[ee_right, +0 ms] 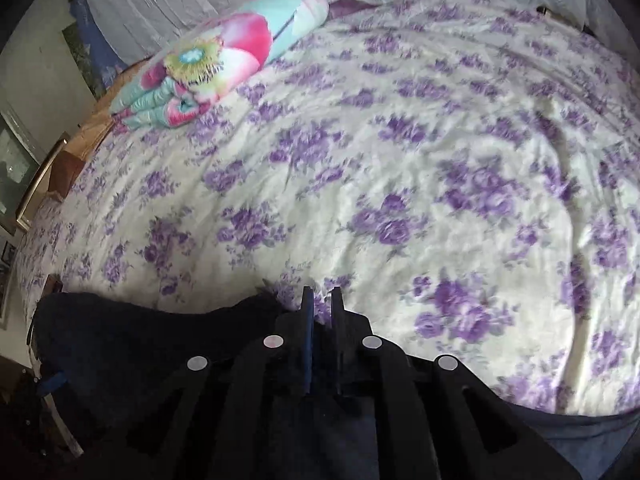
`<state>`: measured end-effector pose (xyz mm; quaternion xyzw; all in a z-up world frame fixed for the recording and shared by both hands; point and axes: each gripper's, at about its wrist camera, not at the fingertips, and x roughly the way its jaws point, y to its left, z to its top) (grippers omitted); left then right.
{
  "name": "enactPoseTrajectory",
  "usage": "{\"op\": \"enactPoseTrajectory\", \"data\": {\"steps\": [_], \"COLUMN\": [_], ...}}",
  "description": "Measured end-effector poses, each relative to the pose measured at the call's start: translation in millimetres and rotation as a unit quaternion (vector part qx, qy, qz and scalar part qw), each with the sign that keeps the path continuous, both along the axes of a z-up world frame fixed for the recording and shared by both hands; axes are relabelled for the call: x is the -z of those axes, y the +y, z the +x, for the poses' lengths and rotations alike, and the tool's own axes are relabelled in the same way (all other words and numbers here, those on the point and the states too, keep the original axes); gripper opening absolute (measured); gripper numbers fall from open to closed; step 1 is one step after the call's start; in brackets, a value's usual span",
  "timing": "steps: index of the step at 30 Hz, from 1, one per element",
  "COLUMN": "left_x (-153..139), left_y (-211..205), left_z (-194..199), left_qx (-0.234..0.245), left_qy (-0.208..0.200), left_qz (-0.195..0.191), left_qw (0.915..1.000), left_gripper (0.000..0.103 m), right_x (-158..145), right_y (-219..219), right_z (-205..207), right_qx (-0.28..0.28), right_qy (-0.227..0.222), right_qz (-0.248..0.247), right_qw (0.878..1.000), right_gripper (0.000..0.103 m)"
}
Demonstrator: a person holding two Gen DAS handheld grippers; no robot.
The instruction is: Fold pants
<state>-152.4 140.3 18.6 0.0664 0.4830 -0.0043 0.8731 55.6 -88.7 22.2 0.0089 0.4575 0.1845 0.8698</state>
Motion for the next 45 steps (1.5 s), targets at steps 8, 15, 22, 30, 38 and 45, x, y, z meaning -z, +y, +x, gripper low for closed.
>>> {"op": "enactPoseTrajectory", "data": {"steps": [8,15,22,30,38,45], "left_x": [-29.4,7.5,-26.4,6.5,-35.3,15.5], "left_y": [37.5,54.3,89.5,88.4,39.6,-32.3], "left_z": [30.1,67.5,25.4,45.2,36.5,41.7], "left_qx": [-0.066,-0.105,-0.127,-0.154,-0.056,0.025], "left_qy": [-0.035,0.004,-0.028,0.057,-0.049,0.000], "left_qz": [-0.060,0.006,-0.162,-0.118,-0.124,0.082], "left_qw": [0.9954,0.9944,0.9782,0.9793,0.9895,0.9963], "left_gripper": [0.098,0.099,0.099,0.098,0.098,0.098], "right_x": [-14.5,23.2,-3.8,11.7,43.3,20.5], "right_y": [31.2,42.3,-25.4,-66.3,-185.5,-209.6], "right_z": [-63.2,-55.9,-107.7,-128.7,-167.6,-192.4], "right_qx": [-0.092,-0.099,-0.029,0.026,0.212,0.260], "right_qy": [-0.037,0.006,-0.023,0.001,0.049,-0.014], "right_qz": [-0.011,-0.052,-0.012,-0.014,0.013,0.065], "right_qw": [0.995,0.994,0.999,1.000,0.976,0.963], "right_gripper": [0.052,0.052,0.071,0.076,0.089,0.088]}}
